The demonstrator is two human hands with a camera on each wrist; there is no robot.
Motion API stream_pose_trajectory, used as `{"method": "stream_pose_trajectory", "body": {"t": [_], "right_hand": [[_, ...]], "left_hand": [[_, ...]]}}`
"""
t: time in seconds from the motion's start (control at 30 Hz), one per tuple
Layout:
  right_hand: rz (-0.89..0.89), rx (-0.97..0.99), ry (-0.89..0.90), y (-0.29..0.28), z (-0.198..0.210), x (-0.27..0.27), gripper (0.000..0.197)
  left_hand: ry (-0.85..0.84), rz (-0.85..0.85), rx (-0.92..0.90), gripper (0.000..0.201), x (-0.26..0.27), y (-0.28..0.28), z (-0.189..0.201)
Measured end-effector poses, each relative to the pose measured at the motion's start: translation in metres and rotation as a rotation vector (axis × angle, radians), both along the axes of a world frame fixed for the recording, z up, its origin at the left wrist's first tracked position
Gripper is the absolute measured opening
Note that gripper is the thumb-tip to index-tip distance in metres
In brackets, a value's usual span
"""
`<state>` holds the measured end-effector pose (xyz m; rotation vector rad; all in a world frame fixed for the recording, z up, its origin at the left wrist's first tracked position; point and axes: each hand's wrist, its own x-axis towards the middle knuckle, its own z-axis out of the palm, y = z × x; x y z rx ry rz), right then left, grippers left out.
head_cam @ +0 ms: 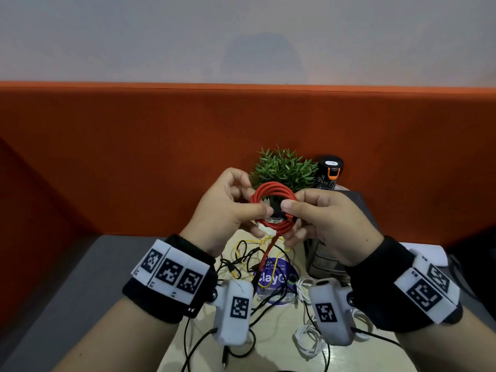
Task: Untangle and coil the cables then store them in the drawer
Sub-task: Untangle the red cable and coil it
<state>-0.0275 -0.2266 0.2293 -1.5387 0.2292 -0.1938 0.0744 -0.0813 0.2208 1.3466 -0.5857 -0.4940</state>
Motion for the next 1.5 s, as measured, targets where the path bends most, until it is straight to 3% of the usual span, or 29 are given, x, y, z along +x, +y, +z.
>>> {"method": "stream_pose_trajectory", "body": {"t": [0.1, 0.43, 0.6, 0.83, 1.0, 1.17, 1.5], "right_hand": [[0.076, 0.06, -0.012, -0.001, 0.0, -0.003, 0.026], [0.163, -0.047, -0.093, -0.009, -0.007, -0.002, 0.015], [0.067, -0.101, -0.136, -0.01, -0.011, 0.0, 0.018], [-0.108, -0.212, -0.168, -0.006, -0.022, 0.008, 0.021], [-0.168, -0.202, -0.128, -0.01, -0.022, 0.006, 0.019], [-0.221, -0.111, -0.075, -0.013, -0.023, 0.008, 0.019], [-0.197, -0.157, -0.09, -0.009, -0.023, 0.009, 0.006]], "left_hand": [[0.04, -0.029, -0.001, 0.043, 0.002, 0.0, 0.002], [-0.051, 0.012, 0.054, 0.043, 0.003, 0.0, 0.002], [-0.113, 0.013, 0.125, 0.039, -0.003, -0.003, 0.002], [-0.45, 0.06, 0.263, 0.028, -0.008, -0.006, 0.005], [-0.526, 0.048, 0.333, 0.021, -0.003, -0.004, 0.004], [-0.424, -0.031, 0.252, 0.022, -0.003, -0.001, 0.001], [-0.326, -0.119, 0.244, 0.039, 0.001, 0.006, 0.0]]}}
